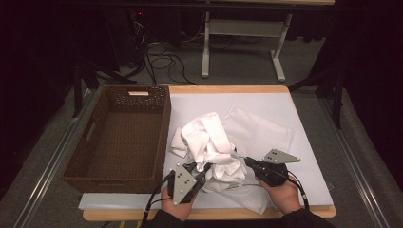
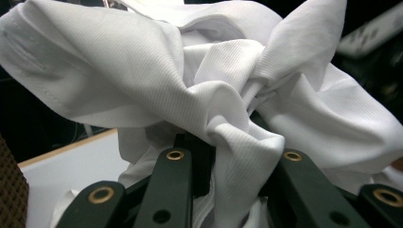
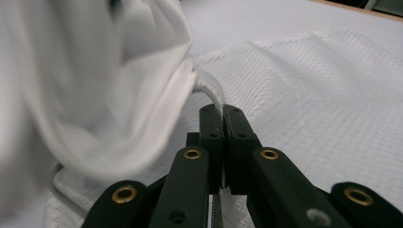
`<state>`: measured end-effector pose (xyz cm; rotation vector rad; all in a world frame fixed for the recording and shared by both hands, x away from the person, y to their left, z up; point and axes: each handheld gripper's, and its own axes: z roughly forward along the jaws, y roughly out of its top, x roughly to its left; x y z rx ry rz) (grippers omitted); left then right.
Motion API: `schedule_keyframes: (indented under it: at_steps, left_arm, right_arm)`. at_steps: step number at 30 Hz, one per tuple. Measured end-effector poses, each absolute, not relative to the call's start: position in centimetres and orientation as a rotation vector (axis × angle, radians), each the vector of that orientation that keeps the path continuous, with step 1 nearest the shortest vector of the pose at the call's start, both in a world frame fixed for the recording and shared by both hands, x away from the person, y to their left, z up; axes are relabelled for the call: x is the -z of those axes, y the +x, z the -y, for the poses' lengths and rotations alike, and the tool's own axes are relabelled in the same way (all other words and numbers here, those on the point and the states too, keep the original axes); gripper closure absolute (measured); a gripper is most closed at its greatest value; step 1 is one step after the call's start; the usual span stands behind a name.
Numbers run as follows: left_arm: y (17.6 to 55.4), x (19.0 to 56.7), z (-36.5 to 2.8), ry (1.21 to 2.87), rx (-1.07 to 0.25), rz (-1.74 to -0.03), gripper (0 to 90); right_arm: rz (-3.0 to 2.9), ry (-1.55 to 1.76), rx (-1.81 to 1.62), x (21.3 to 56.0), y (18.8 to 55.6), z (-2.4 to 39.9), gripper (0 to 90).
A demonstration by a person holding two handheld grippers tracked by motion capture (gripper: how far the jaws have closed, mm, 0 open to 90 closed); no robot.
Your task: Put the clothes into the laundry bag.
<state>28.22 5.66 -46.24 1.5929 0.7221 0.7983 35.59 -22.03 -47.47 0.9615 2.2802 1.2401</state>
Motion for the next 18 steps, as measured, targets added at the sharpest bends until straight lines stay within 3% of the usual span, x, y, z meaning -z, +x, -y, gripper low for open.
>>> schedule_keyframes:
  at_steps: [4,11,18]
  left_arm:
    - [29.7,47.2,-4.0,1.659,-0.842,-0.702,75.8]
    - [31.0,45.1,-3.9,1.612,-0.854,-0.705,76.0]
    - [30.9,49.6,0.0,1.8,-0.734,-0.624,75.9]
  right_arm:
    - [-2.245,0.928,-1.302,46.4,35.1,22.3,89.5]
    - [-2.238,0.933,-1.335,46.4,35.1,22.2,89.5]
    - [-2.226,0.968,-1.34,46.5,35.3,22.8,89.7]
